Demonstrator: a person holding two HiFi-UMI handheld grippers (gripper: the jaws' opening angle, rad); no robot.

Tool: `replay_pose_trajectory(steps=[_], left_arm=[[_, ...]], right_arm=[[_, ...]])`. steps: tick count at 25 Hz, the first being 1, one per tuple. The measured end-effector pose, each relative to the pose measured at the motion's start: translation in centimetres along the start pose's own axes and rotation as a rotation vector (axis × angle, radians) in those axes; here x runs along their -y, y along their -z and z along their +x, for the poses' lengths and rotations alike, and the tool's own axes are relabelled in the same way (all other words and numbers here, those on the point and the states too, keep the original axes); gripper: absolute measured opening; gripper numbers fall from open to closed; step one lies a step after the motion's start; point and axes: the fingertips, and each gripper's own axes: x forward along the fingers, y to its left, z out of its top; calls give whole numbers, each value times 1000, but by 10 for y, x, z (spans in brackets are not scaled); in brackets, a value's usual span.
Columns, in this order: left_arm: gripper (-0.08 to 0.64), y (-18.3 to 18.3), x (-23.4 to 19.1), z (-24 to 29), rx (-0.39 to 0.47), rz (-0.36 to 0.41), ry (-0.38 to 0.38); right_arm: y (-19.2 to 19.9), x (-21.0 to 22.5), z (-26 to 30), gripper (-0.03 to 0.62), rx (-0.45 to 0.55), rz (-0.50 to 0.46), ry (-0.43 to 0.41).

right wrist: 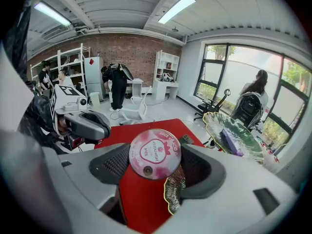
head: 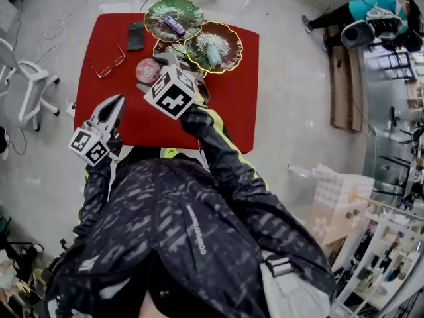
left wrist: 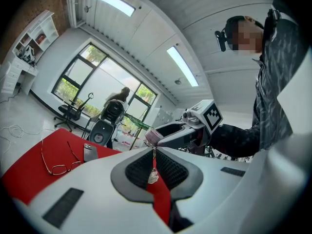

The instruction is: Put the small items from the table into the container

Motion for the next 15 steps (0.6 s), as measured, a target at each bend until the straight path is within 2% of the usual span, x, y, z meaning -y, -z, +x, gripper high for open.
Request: replay_pose_trajectory(steps=[5,9,15], left_arm=[[12,-4,8,21,-10,6,37],[12,-5,12,35,-18,5,68],[12,-7,12,52,-33,1,96]], right_arm=[[-9,26,-21,321,25,9,45],[-14,48,-35,321,51,54,68],[-18,81,-44,321,47,66,112]])
